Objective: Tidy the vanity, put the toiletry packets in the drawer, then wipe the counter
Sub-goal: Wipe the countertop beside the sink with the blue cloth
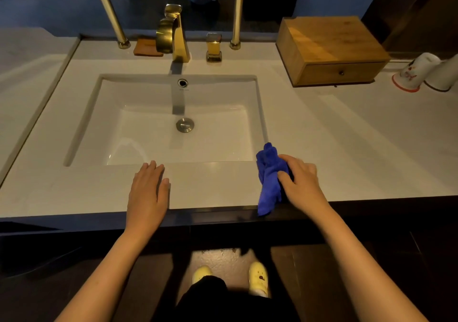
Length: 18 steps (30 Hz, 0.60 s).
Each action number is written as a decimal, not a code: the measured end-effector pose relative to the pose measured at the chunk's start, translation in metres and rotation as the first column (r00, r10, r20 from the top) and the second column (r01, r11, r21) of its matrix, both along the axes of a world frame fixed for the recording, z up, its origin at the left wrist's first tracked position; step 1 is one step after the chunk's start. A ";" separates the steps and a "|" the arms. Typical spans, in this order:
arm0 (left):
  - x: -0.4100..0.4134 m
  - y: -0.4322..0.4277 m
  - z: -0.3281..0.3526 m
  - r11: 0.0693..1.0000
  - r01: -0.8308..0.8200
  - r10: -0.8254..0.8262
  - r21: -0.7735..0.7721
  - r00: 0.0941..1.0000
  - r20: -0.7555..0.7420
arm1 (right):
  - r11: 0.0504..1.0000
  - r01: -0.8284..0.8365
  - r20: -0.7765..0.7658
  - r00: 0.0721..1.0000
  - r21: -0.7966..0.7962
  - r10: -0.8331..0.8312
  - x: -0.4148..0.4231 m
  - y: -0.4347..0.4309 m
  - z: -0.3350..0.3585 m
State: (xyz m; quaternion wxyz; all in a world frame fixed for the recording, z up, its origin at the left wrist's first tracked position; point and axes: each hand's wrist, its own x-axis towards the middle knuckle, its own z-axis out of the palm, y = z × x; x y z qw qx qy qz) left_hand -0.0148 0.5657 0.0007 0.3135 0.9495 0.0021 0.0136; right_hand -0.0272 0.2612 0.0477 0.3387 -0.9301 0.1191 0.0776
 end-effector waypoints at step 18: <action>0.002 -0.006 -0.003 0.940 0.125 -0.105 0.316 0.991 -0.081 | 0.839 -0.483 0.179 0.829 -0.248 0.530 0.004 0.093 -0.036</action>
